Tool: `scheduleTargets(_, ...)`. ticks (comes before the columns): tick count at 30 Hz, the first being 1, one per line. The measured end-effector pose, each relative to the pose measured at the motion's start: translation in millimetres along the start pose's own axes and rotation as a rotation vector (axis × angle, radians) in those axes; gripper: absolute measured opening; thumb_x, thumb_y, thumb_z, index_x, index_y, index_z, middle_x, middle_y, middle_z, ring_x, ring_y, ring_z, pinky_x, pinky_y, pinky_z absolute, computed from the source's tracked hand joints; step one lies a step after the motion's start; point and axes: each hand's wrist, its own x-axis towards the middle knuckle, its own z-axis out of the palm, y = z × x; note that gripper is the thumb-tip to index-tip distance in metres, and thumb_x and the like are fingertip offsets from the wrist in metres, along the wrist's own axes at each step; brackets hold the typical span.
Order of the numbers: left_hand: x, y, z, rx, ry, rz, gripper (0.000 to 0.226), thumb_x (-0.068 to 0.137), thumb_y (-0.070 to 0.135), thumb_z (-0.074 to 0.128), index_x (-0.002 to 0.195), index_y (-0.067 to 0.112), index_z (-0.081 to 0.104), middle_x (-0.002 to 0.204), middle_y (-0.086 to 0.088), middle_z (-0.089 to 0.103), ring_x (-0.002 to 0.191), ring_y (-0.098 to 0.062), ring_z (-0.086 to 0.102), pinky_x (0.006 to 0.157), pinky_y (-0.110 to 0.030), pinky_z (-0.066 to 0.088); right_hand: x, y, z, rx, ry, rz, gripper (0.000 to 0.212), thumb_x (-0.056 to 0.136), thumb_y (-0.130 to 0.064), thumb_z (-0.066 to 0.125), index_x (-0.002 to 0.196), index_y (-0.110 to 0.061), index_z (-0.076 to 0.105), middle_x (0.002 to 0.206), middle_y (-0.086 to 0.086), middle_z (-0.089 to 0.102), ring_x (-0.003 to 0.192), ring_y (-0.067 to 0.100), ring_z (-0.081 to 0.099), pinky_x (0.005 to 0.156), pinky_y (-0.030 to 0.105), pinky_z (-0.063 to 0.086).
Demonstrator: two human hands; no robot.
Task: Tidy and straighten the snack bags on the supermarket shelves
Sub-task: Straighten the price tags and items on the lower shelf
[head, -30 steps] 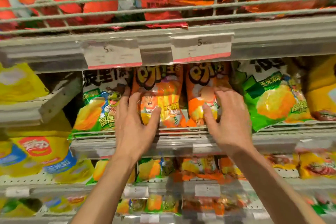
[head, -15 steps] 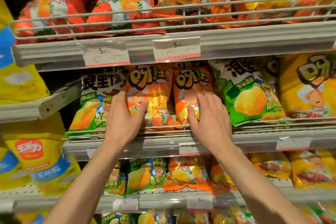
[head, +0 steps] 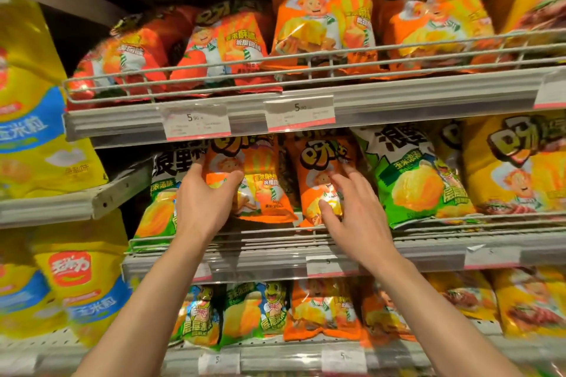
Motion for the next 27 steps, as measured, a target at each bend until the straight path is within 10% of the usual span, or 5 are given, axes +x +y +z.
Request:
scheduleTargets(14, -68, 11, 17, -0.221, -0.129, -0.002, 0.099, 0.075, 0.064, 0.079, 0.157, 0.032, 0.033, 0.153, 0.009, 0.046, 0.135, -0.015, 0.051, 0.11, -0.046, 0.047, -13, -20, -43, 0.548, -0.09, 0.135, 0.065, 0.096, -0.068, 0.036, 0.152, -0.035, 0.044, 0.154, -0.011, 0.048, 0.14, 0.007, 0.044, 0.118, 0.04, 0.037)
scheduleTargets(19, -74, 16, 37, -0.399, -0.258, -0.047, 0.047, 0.082, 0.058, 0.075, 0.125, 0.043, 0.062, 0.126, 0.009, 0.067, 0.113, -0.011, 0.068, 0.091, -0.041, 0.06, -16, -20, -49, 0.647, -0.081, 0.21, 0.061, 0.096, -0.054, 0.06, 0.151, -0.036, 0.041, 0.137, -0.015, 0.059, 0.122, 0.002, 0.058, 0.104, 0.035, 0.053)
scheduleTargets(24, -73, 21, 41, -0.517, -0.374, -0.067, 0.043, 0.096, 0.038, 0.064, 0.136, 0.035, 0.046, 0.114, 0.007, 0.069, 0.09, -0.003, 0.074, 0.063, -0.02, 0.058, -16, -9, -52, 0.749, -0.047, 0.24, 0.056, 0.097, -0.044, 0.064, 0.149, -0.035, 0.045, 0.134, -0.014, 0.062, 0.123, 0.001, 0.06, 0.096, 0.033, 0.058)
scheduleTargets(27, -76, 27, 43, -0.511, -0.387, -0.047, 0.054, 0.096, 0.035, 0.065, 0.143, 0.034, 0.039, 0.101, 0.018, 0.067, 0.076, 0.006, 0.072, 0.056, -0.015, 0.054, -17, -7, -58, 0.677, -0.072, 0.207, 0.056, 0.098, -0.043, 0.064, 0.15, -0.033, 0.044, 0.129, -0.021, 0.059, 0.111, -0.016, 0.058, 0.086, 0.01, 0.053)
